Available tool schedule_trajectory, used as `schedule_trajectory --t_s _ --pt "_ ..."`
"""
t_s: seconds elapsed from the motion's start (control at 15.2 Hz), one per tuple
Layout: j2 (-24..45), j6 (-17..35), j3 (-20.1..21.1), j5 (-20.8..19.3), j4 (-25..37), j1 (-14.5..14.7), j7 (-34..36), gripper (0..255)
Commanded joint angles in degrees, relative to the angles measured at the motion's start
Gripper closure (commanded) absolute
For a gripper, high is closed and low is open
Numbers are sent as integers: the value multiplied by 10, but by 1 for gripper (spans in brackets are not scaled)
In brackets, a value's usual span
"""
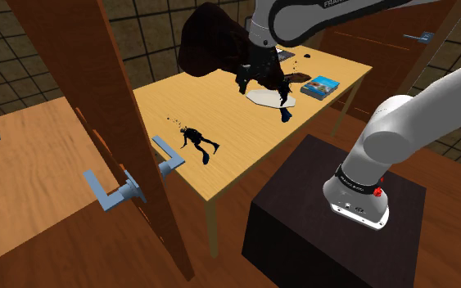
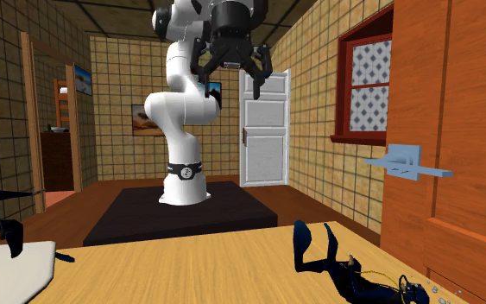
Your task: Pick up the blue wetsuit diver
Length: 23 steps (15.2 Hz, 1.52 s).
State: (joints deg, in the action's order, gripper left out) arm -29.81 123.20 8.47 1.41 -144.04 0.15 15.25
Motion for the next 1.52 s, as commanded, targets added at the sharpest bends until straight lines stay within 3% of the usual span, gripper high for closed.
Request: schedule_trajectory --t_s 0.0,0.46,0.86,1.45 --pt "41 46 13 -1 1 0 17 0" --pt "194 176 51 -34 39 -11 85 0" --pt "335 257 68 -111 106 -14 171 0" --pt "542 315 28 -223 264 40 288 0"
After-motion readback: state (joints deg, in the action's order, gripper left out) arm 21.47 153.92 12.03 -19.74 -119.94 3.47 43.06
